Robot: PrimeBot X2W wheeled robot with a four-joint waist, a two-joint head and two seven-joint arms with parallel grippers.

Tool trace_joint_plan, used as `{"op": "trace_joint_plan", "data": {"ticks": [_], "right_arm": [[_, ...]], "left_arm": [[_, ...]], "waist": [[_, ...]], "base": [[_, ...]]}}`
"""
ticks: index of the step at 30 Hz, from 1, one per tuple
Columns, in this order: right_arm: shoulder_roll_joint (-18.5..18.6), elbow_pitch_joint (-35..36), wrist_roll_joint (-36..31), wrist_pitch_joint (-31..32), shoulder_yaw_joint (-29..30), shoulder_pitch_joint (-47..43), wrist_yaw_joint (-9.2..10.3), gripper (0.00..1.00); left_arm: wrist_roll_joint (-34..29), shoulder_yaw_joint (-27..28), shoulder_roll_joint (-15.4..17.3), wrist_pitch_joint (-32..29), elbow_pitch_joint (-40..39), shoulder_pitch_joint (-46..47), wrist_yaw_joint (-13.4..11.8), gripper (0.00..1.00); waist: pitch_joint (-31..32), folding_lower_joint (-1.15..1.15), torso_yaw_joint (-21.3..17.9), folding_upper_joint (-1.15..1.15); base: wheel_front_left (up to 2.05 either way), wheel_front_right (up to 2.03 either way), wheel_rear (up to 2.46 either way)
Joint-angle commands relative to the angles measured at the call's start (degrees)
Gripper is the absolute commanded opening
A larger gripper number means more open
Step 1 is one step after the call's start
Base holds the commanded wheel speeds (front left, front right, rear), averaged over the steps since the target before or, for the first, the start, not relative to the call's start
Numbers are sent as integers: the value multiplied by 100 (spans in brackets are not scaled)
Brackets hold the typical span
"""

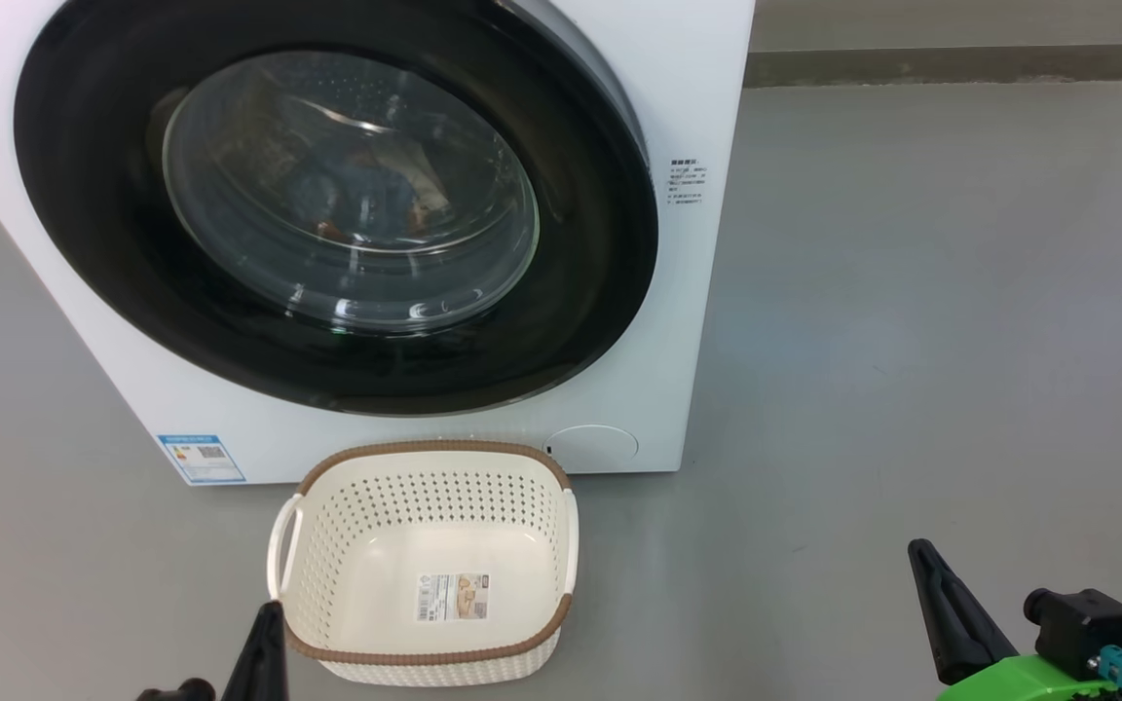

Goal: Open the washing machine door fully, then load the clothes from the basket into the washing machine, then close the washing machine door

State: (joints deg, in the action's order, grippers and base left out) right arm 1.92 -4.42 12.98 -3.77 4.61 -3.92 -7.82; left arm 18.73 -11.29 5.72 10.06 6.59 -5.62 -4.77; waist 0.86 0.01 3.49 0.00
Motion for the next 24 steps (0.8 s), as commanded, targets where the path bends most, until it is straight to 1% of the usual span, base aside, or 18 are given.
{"op": "trace_joint_plan", "data": {"ticks": [1, 4, 7, 24], "right_arm": [[25, 112, 236, 28, 14, 61, 2, 0], [26, 96, 366, 44, 16, 72, 2, 0], [28, 65, 560, 68, 19, 99, 3, 0], [38, -92, 1659, 210, 45, 240, 7, 0]], "left_arm": [[209, 77, 61, -43, -101, 147, 53, 0], [334, 100, 60, -66, -88, 161, 73, 0], [522, 134, 58, -100, -60, 191, 102, 0], [1577, 338, 38, -300, 84, 349, 273, 0]], "waist": [[7, 12, -8, 0], [6, 9, -13, 0], [-7, 0, -22, 0], [-23, 0, -71, 0]], "base": [[0, 0, 0], [0, 0, 0], [0, 0, 0], [0, 0, 0]]}}
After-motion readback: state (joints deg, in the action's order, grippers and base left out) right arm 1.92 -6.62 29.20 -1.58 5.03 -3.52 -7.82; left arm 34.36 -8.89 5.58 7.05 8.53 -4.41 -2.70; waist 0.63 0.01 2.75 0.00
